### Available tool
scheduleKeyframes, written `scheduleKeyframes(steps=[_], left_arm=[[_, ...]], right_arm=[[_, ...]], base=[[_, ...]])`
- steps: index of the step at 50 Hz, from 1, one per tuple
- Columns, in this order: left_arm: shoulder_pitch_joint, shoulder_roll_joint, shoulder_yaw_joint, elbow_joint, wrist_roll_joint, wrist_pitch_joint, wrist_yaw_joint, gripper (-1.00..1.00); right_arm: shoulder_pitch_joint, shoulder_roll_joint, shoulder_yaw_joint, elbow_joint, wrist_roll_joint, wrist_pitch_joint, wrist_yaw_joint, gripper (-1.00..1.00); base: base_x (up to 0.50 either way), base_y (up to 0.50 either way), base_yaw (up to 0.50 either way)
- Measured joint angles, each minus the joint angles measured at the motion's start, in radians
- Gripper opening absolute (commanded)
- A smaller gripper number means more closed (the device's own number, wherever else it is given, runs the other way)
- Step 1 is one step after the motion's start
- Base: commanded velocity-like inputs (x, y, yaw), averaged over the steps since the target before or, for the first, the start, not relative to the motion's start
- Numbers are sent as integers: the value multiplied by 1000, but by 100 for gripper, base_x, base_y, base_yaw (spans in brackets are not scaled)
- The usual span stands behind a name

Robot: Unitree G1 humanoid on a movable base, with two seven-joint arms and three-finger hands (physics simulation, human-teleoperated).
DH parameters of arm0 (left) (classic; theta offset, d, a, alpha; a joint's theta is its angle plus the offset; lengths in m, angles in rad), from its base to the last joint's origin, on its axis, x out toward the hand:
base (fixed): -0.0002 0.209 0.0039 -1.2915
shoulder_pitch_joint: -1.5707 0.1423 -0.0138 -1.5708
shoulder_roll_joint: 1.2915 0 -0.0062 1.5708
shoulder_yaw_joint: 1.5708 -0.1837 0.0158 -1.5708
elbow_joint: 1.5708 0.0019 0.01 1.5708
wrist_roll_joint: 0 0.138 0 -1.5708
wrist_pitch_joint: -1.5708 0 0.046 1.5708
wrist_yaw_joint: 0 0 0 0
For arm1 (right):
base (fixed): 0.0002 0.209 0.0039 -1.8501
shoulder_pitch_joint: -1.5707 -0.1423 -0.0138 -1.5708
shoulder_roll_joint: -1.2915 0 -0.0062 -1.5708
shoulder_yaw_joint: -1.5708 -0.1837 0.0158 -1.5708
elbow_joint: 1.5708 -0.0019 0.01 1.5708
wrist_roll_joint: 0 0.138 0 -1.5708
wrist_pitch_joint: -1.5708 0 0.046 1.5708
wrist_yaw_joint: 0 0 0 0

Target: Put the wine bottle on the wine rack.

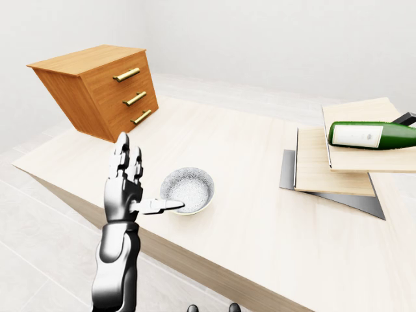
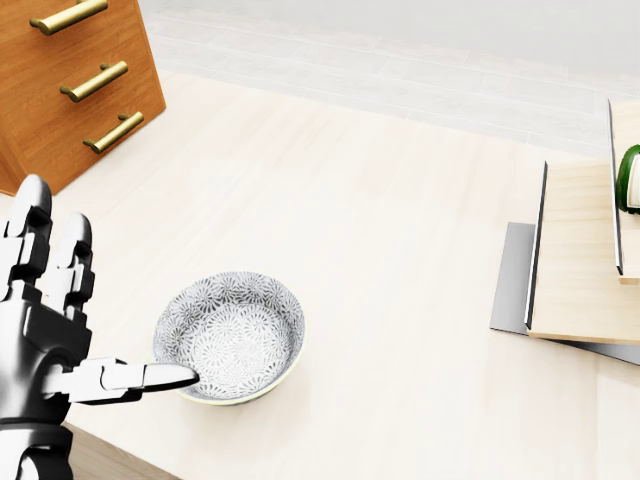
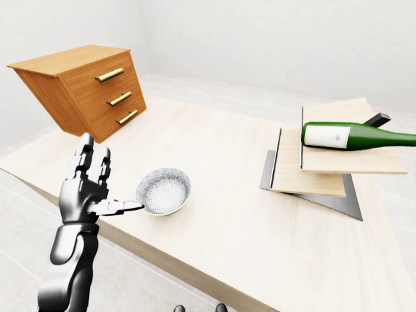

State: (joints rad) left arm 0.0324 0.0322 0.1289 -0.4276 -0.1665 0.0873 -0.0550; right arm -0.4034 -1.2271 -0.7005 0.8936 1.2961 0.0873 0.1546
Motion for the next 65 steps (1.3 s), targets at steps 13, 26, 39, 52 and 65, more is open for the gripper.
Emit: scheduleKeyframes(steps=[13, 26, 39, 52, 65], left_arm=[[2, -1, -5, 0, 3, 0, 1, 100], [14, -2, -7, -29, 1, 0, 0, 100], [26, -5, -6, -51, -2, 0, -5, 100], [38, -6, 8, -58, -14, 0, -15, 100], [65, -10, 14, -97, -23, 0, -22, 100]], right_arm=[[74, 5, -120, -247, 182, 0, -191, 100], [146, 15, -234, -516, 415, 0, -417, 100], [178, 0, -349, -710, 594, 0, -576, 100], [122, -15, -379, -779, 654, 0, -626, 100], [146, -28, -445, -841, 670, 0, -610, 100]], base=[[0, 0, 0], [0, 0, 0], [0, 0, 0], [0, 0, 0], [0, 0, 0]])
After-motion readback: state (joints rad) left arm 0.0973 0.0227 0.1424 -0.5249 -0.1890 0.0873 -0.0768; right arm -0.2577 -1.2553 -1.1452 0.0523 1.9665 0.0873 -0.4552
